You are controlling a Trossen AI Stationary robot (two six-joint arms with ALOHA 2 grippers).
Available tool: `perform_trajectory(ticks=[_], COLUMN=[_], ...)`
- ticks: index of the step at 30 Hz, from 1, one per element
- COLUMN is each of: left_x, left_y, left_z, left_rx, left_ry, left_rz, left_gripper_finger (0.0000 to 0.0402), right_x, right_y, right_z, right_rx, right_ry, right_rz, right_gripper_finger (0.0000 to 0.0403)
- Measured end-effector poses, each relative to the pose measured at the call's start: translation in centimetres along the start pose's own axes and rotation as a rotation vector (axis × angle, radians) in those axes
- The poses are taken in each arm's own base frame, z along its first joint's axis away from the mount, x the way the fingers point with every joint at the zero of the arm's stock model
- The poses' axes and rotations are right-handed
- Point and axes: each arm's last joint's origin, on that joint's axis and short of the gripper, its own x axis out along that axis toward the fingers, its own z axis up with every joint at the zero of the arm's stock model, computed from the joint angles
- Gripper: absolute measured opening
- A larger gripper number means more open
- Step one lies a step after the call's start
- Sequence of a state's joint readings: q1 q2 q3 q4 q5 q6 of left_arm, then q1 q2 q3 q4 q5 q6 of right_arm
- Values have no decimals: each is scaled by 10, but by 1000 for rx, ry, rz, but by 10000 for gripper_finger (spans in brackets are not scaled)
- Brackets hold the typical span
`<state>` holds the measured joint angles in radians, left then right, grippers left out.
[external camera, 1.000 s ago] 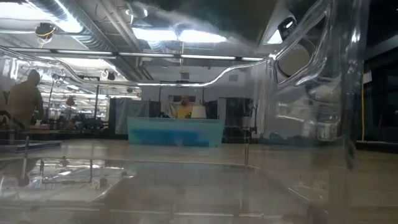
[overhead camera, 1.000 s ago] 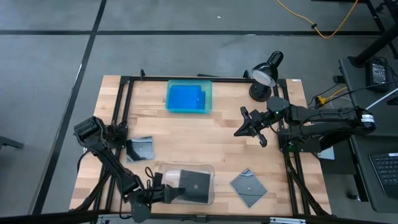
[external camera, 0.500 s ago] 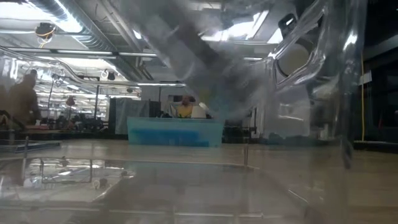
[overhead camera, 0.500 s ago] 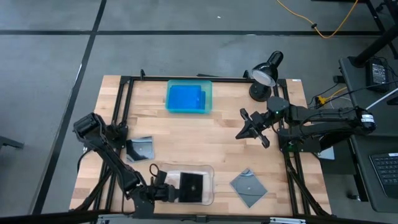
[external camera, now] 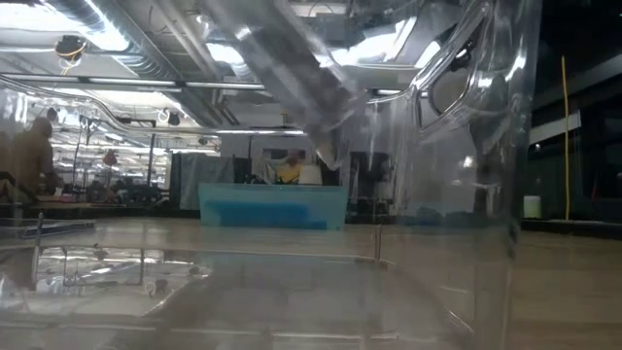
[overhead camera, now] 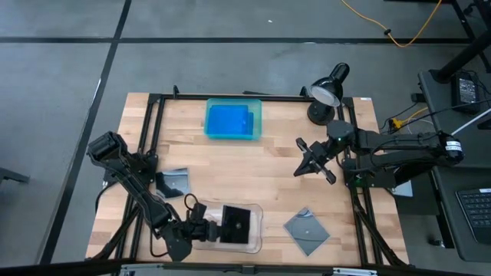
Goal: Pick & place jewel cases by type
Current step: Put the top black cd case into the transparent bin
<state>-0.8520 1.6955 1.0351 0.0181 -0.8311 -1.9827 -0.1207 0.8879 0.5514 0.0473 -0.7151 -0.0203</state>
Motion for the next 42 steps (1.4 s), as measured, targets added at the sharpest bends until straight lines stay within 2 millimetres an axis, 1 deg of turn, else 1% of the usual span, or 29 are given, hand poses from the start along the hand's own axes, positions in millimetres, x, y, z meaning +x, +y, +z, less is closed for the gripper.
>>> perform_trajectory(ticks=[4,8,14,21,30,35,38,42], left_x=[-1,-1,4,12,13,16,17,22], left_y=[-3,-8,-9,-11,-10,-11,-11,-8], left_z=[-1,-2,2,8,8,10,12,18], left_rx=[32,-2,-51,-66,-58,-49,-46,-39], left_ry=[-20,-40,-7,31,90,64,58,56], left_rz=[-34,-81,-61,-32,-2,-4,3,50], left_gripper_finger=[86,86,86,87,87,87,97,127], right_x=[0,0,0,0,0,0,0,0], right_y=[1,2,2,3,3,3,3,3], right_z=[-2,-2,-3,-3,-7,-8,-8,-8], right_rx=[-16,-26,-44,-42,-32,-32,-32,-30], right_ry=[17,18,21,22,56,57,57,58], right_rz=[29,62,70,88,99,99,99,110], right_gripper_finger=[10,10,10,10,10,10,10,10])
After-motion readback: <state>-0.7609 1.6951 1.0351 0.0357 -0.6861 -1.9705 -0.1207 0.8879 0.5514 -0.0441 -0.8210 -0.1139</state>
